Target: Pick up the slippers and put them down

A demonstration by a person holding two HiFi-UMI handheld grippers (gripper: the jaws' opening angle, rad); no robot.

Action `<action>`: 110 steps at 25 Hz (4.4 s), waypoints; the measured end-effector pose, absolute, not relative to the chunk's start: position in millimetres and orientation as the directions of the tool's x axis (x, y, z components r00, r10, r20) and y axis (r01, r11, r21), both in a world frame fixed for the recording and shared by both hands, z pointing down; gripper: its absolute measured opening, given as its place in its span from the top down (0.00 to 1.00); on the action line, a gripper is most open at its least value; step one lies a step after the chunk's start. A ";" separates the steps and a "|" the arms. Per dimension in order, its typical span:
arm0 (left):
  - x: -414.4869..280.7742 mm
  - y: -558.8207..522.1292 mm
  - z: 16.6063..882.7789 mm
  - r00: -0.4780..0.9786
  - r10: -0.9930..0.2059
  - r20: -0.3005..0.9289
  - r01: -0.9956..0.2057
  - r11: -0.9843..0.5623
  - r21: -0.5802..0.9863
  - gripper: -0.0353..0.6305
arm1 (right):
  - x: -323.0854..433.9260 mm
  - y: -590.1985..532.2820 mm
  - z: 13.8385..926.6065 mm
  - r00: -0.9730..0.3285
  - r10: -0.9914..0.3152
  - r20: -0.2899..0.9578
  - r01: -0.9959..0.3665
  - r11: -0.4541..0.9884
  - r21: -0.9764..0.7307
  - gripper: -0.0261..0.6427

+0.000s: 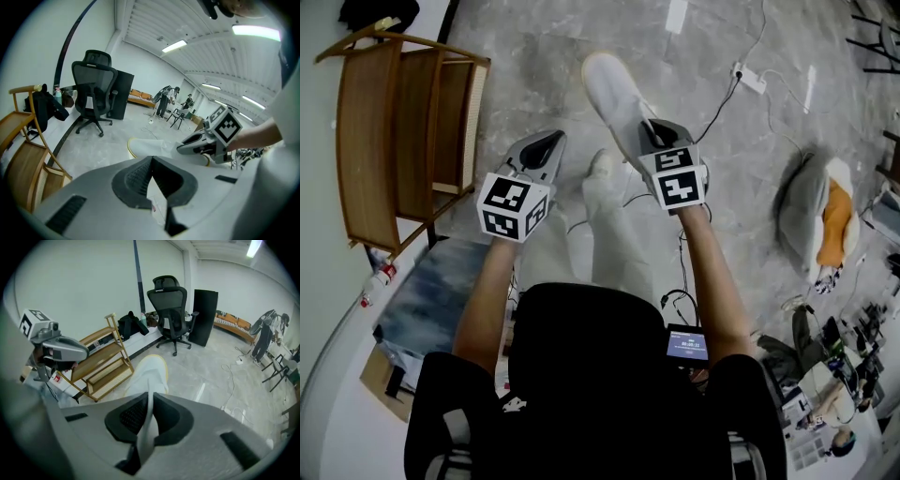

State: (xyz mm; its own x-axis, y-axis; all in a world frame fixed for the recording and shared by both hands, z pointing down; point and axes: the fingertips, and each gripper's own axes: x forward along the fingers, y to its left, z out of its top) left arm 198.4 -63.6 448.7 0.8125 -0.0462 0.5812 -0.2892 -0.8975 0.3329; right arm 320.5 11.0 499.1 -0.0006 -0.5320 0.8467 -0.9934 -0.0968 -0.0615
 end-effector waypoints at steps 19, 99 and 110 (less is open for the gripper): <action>280.1 -71.1 620.8 0.847 0.113 0.519 -0.047 -0.958 0.285 0.94 | 373.7 31.5 671.4 0.126 -0.517 0.847 -0.969 -0.246 -0.006 0.94; 288.7 -52.9 1051.6 0.803 0.186 0.566 0.127 -0.982 0.143 0.94 | 368.3 49.7 1114.9 0.177 -0.551 0.815 -0.951 -0.308 -0.003 0.94; 278.9 -54.4 1085.2 0.745 0.203 0.635 0.145 -0.979 0.143 0.94 | 360.5 57.0 1155.9 0.158 -0.499 0.852 -0.949 -0.314 -0.008 0.94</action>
